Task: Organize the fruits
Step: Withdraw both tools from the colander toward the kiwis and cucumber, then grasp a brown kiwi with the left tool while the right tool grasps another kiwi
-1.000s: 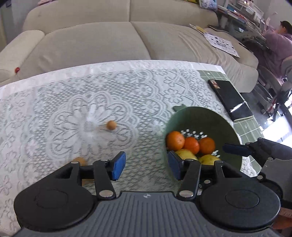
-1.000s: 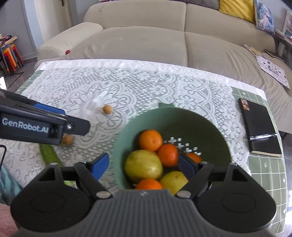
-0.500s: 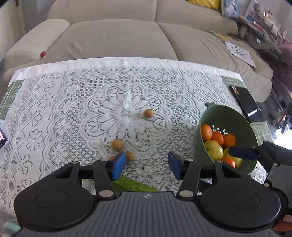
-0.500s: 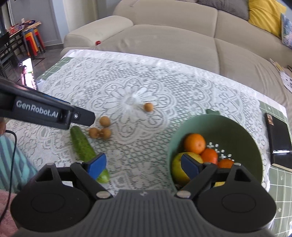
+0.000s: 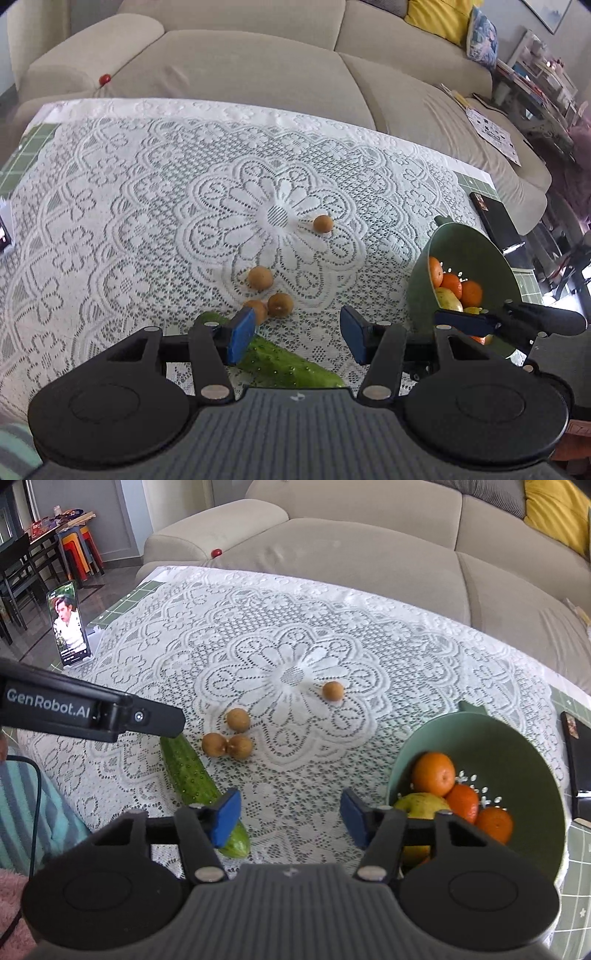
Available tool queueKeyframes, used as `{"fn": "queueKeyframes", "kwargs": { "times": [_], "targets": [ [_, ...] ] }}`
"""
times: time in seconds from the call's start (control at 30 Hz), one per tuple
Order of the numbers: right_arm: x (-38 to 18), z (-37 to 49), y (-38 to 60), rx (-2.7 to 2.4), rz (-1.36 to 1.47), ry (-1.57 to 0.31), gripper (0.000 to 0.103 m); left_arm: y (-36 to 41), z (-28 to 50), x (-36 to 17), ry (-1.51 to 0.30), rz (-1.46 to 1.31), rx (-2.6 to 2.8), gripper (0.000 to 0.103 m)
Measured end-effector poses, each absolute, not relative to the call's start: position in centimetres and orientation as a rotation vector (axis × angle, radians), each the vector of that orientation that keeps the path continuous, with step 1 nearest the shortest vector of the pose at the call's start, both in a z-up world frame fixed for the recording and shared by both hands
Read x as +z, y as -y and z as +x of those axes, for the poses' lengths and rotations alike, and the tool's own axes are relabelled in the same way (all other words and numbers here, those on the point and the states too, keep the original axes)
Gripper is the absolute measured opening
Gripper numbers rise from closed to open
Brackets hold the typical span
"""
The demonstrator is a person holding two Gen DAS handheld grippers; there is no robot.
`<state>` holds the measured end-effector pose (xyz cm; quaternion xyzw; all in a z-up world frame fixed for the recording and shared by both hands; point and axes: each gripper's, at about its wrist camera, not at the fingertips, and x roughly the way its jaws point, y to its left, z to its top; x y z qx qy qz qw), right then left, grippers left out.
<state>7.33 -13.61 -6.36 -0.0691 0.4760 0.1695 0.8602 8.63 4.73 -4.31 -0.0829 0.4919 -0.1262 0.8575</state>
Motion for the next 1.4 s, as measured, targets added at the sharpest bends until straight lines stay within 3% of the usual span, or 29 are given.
{"fn": "queueKeyframes", "kwargs": {
  "times": [0.5,0.73,1.23,1.4],
  "targets": [
    [-9.4,9.8,12.0,0.444,-0.115,-1.057,0.030,-5.8,10.8,-8.2,-1.108,-0.160,-0.248,0.043],
    [-11.1,11.6,10.8,0.532,-0.113,-1.060,0.030,-5.4,12.4,-9.5,-1.142,-0.069,-0.288,0.041],
    [-14.3,14.5,6.8,0.688,-0.384,-0.965,0.029,-5.3,15.0,-11.6,-1.224,-0.037,-0.333,0.034],
    [-14.8,14.9,6.3,0.703,-0.390,-0.961,0.021,-5.3,15.1,-12.1,-1.234,-0.041,-0.334,0.034]
  ]
}}
